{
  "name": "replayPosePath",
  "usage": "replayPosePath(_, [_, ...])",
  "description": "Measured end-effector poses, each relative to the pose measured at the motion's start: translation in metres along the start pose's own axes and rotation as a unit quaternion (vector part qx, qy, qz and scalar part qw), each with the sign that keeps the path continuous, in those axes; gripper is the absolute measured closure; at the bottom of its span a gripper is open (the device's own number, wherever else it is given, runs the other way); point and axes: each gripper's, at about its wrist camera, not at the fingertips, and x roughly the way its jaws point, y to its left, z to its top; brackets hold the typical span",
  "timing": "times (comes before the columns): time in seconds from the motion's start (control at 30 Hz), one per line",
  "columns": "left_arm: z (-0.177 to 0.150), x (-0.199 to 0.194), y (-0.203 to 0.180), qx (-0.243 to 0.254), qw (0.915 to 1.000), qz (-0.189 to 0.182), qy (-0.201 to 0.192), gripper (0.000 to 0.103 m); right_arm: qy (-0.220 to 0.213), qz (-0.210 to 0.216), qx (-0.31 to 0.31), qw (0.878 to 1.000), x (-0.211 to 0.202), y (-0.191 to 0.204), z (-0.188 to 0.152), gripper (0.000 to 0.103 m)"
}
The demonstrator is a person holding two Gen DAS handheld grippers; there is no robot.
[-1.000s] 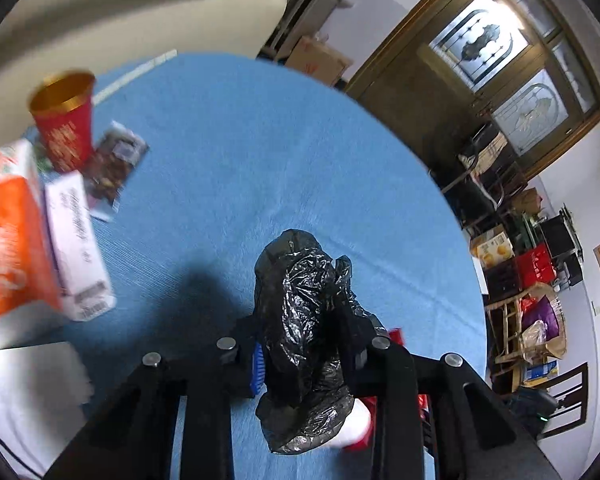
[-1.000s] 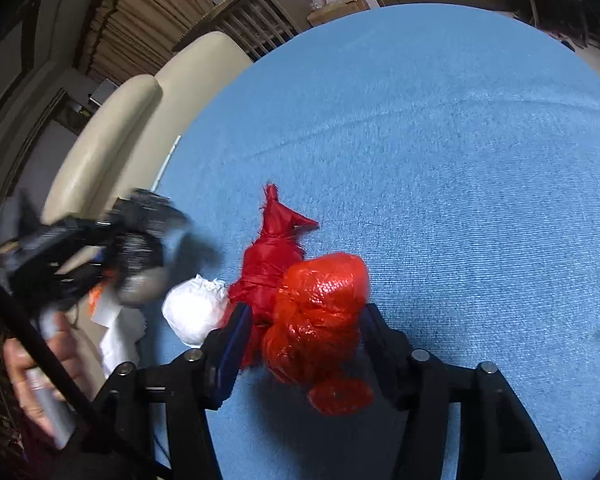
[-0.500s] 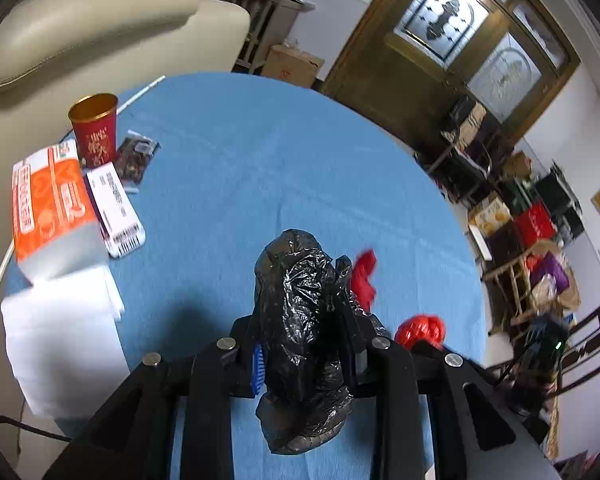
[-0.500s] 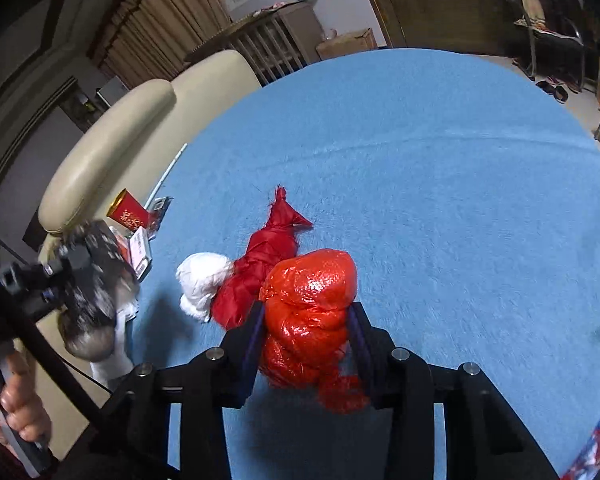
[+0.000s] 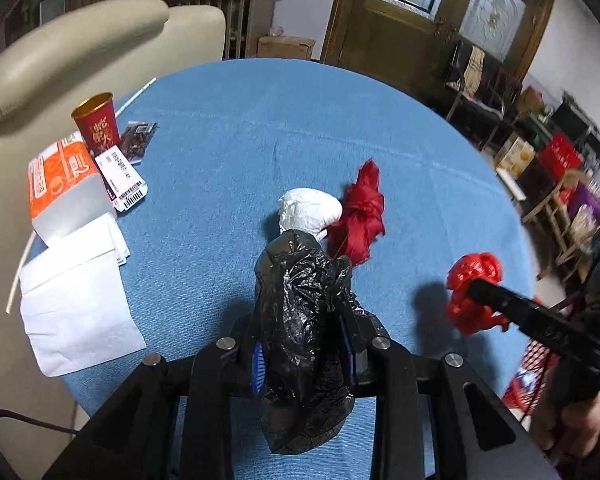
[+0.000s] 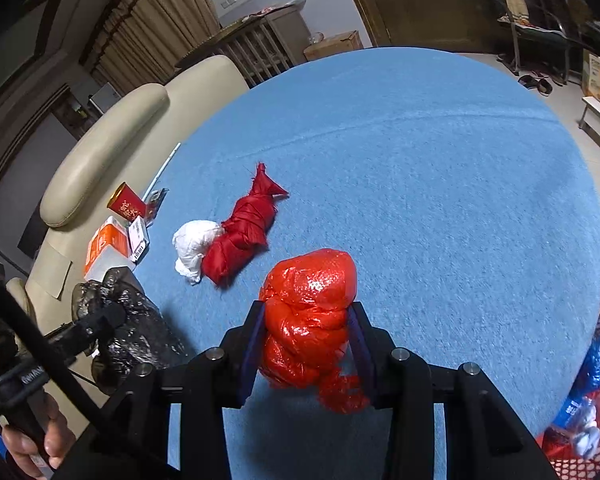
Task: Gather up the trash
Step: 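Lift the red bag with the right tool while the left tool lifts the black bag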
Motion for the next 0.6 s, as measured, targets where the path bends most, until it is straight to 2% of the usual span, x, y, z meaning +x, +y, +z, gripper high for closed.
replayPosePath(0.33, [-0.004, 0.004, -0.013, 0.044, 0.9980, 0.042, -0.016, 0.066, 0.013, -0.010, 0.014, 1.000, 0.011, -0.004, -0.005, 0.057])
replayPosePath(0.43, [-0.004, 0.003, -0.014, 0.048, 0.9977, 0.044, -0.018, 0.057, 0.019, -0.011, 0.017, 1.000, 0.015, -0.005, -0.006, 0.055])
replayPosePath(0.5, [-0.004, 0.001, -0.014, 0.049, 0.9974, 0.047, -0.023, 0.041, 0.022, -0.007, 0.021, 0.999, 0.015, -0.005, -0.005, 0.049])
replayPosePath(0.6, [-0.004, -0.002, -0.014, 0.050, 0.9972, 0.046, -0.031, 0.038, 0.017, -0.002, 0.030, 0.999, 0.011, -0.008, -0.003, 0.045])
